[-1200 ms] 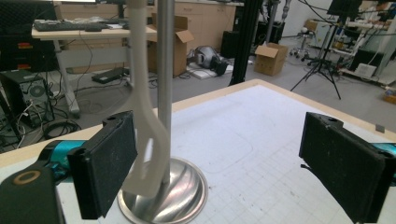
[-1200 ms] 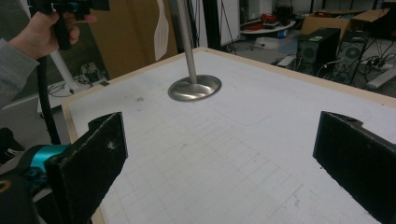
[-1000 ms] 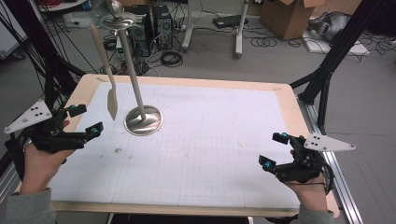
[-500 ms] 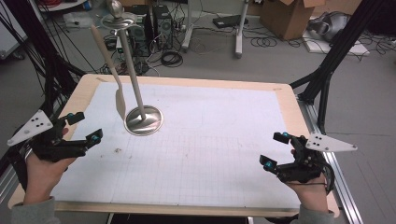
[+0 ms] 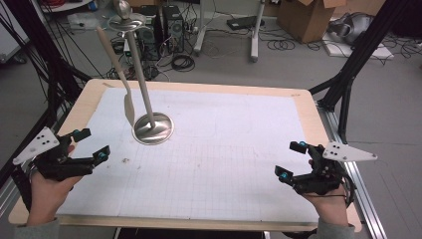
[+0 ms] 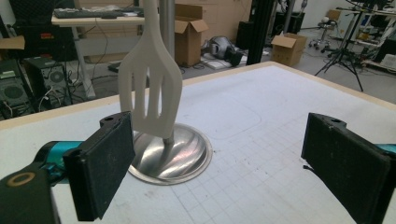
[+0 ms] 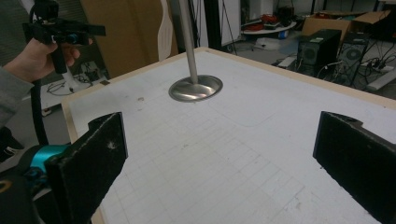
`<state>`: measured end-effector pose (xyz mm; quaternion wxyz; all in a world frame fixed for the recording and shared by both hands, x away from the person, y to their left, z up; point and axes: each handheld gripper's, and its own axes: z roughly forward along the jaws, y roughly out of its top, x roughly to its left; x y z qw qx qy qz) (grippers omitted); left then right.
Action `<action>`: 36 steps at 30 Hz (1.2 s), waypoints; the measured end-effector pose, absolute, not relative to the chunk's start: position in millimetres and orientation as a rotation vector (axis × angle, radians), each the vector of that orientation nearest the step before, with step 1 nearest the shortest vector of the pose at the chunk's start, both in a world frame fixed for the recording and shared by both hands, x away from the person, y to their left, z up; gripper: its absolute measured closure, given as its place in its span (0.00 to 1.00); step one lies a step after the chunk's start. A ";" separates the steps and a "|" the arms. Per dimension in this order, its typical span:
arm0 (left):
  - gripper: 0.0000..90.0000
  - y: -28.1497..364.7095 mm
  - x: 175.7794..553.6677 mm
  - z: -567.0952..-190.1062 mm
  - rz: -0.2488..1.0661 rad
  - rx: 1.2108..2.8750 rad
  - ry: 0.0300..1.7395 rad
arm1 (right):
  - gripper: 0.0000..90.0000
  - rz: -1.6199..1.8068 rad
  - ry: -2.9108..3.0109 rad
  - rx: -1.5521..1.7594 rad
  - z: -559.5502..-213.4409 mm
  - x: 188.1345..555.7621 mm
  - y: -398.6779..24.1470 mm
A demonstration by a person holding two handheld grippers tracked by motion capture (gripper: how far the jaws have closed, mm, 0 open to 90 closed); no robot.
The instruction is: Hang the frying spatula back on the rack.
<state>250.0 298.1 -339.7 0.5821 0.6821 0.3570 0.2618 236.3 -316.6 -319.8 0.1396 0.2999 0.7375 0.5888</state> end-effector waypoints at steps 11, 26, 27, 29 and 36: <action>0.11 311.1 237.9 -346.8 0.635 1.588 0.856 | 0.02 1.705 2.109 0.880 -320.3 235.8 -319.2; 0.11 334.5 230.4 -359.9 0.686 1.530 0.931 | 0.02 1.717 2.045 0.902 -324.9 238.5 -323.2; 0.11 335.6 230.5 -361.6 0.687 1.524 0.935 | 0.02 1.720 2.039 0.909 -325.6 238.6 -324.2; 0.12 337.9 231.2 -365.5 0.692 1.524 0.951 | 0.02 1.729 2.025 0.920 -326.9 238.9 -326.5; 0.11 342.8 234.3 -378.5 0.689 1.525 0.989 | 0.02 1.741 1.956 0.938 -331.8 239.1 -336.9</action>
